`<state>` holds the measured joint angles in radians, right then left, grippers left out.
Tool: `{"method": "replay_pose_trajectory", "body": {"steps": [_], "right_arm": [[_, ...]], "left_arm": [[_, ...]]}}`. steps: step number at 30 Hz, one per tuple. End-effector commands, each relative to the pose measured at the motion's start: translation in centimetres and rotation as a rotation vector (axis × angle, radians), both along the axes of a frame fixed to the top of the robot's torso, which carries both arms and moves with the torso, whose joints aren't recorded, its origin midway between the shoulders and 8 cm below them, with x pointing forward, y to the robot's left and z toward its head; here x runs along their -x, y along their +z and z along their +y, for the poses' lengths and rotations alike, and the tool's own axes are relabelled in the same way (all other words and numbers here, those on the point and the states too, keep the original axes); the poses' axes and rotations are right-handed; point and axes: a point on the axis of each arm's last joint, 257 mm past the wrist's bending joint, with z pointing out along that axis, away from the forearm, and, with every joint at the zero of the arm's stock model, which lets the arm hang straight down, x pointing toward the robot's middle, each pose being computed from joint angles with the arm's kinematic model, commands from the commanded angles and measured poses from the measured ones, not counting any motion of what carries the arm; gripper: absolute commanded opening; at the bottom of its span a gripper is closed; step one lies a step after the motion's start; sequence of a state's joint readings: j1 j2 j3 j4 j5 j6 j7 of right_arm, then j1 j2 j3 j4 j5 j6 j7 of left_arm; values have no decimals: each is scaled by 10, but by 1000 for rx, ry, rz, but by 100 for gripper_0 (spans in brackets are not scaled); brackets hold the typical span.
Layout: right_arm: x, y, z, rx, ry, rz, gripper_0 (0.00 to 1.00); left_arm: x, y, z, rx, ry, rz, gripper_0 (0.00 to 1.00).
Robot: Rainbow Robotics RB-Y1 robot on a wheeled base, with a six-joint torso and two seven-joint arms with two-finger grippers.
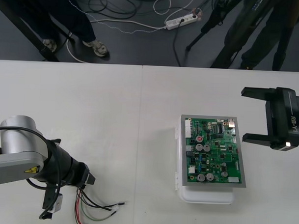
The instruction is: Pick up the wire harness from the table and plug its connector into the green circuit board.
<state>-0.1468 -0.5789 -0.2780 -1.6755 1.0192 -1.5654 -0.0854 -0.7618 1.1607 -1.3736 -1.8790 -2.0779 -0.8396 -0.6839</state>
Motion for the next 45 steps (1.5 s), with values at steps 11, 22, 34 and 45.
{"method": "replay_pose_trajectory", "body": {"steps": [11, 22, 34, 45], "right_arm": [[-1, 17, 0, 25, 48, -40, 100], [7, 18, 12, 22, 92, -60, 100], [26, 14, 35, 38, 175, -92, 100], [31, 4, 48, 46, 213, -108, 100]], "left_arm": [[-8, -2, -17, -12, 144, -24, 100], [2, -12, -20, -27, 162, -22, 100], [-1, -15, -23, -45, 185, -34, 100], [-7, -16, -24, -62, 191, -65, 100]]}}
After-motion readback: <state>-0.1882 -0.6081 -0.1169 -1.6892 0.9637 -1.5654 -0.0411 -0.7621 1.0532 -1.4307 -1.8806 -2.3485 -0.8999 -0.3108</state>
